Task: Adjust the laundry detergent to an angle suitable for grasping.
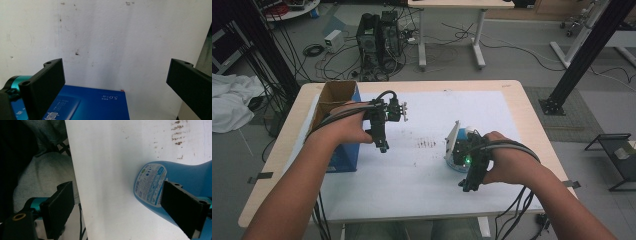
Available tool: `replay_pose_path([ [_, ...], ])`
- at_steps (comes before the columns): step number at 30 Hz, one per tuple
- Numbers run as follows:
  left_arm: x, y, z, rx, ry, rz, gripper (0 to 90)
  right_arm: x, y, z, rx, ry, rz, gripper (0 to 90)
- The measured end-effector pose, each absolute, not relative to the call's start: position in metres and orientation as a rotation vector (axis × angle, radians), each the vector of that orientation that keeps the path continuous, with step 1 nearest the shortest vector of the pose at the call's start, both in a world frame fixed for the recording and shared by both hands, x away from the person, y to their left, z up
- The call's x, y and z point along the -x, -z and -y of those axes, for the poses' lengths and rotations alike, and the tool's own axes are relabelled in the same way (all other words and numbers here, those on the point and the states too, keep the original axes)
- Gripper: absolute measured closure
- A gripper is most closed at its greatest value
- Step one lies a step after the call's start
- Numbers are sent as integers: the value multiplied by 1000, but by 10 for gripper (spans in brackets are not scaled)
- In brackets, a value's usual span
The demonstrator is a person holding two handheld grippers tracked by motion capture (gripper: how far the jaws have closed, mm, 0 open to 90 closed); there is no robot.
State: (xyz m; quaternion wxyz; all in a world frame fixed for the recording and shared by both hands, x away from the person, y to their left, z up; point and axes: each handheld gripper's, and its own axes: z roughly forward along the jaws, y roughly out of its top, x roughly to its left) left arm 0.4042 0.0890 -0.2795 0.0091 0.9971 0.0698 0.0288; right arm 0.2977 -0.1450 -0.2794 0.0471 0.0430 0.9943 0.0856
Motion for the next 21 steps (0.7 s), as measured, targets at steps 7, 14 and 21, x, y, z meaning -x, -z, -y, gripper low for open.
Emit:
replay_pose_path([
  [7,-406,280,-90,-3122,-91,-213,17,-297,280,145,-157,-269,-3032,115],
  [14,-407,279,-91,-3110,-88,-226,17,-297,281,144,-147,-276,-3037,115],
  [21,-407,279,-93,-3113,-93,-232,17,-296,279,145,-153,-285,-3027,115],
])
